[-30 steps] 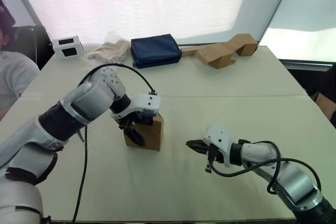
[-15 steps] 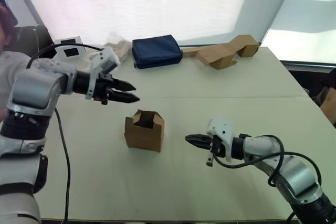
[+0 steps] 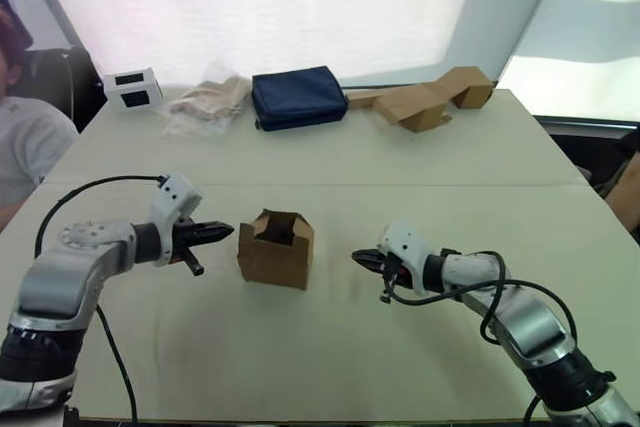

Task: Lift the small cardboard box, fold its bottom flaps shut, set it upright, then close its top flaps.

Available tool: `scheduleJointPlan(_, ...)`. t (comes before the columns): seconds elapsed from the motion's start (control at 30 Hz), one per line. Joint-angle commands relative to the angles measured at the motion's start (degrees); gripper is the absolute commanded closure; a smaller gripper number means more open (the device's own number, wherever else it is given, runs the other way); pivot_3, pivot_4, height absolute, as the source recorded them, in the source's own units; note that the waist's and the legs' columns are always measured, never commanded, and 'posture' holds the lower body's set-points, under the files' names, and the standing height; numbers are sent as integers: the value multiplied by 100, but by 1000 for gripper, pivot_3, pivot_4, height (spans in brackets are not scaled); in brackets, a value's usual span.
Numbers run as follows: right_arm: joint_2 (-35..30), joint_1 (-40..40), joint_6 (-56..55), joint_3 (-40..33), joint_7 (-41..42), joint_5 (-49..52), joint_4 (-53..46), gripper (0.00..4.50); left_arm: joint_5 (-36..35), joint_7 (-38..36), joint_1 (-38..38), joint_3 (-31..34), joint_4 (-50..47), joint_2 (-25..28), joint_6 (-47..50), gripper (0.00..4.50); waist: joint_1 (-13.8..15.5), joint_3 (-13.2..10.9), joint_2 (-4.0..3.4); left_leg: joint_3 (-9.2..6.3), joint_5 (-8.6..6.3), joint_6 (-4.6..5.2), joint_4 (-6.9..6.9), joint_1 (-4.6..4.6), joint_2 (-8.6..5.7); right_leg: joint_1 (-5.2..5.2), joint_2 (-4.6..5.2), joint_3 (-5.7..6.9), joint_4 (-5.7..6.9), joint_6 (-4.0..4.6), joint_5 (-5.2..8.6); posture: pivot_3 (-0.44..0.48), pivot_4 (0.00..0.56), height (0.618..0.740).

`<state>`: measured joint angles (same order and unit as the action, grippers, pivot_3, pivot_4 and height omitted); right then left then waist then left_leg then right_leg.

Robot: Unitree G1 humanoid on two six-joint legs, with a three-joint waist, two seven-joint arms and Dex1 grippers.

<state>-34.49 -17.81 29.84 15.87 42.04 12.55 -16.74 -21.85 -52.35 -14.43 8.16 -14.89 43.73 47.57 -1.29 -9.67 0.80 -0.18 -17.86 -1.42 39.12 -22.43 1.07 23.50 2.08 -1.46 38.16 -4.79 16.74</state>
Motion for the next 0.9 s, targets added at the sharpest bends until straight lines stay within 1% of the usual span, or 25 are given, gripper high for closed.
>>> scheduleJointPlan(0.03, 175, -158, -31, 99, 148, 35, -74, 4500, -109, 168, 262, 8, -351, -115, -129, 4468, 30, 0, 1, -4, 2, -4, 1, 0, 3, 0, -1, 4, 4, 0, 0, 0, 150, 740)
scheduleJointPlan(0.2, 432, -243, 46, 267, 175, -23, -34, 4500, -14, 337, 566, -235, -504, -201, -288, 4468, 58, 1, -1, -10, 4, -8, 1, 1, 5, -6, -2, 10, 3, 3, -1, 0, 150, 740)
scheduleJointPlan(0.33, 555, -268, 53, 375, 204, -91, 55, 4500, -134, 392, 681, -417, -674, -306, -251, 4468, 50, 1, -1, -10, 4, -7, 0, 0, -2, -5, 6, 10, 0, 3, -1, 0, 150, 740)
scheduleJointPlan(0.5, 556, -202, 84, 377, 267, -108, 11, 4500, -242, 440, 776, -628, -876, -362, -188, 4468, 50, 1, -1, -10, 4, -8, 0, 0, -7, -5, 19, 17, 2, 2, -1, 0, 150, 740)
scheduleJointPlan(0.67, 484, -91, 124, 347, 313, -102, -57, 4500, -192, 532, 763, -752, -809, -412, -264, 4468, 52, 1, -1, -9, 4, -7, 0, 0, -15, -6, 28, 19, 2, 2, -1, 0, 150, 740)
scheduleJointPlan(0.9, 445, 5, 224, 285, 330, -66, -227, 4500, -123, 459, 726, -835, -583, -371, -477, 4468, 48, 1, -1, -9, 4, -7, 0, 0, -16, -6, 29, 22, 1, 1, -1, 0, 150, 740)
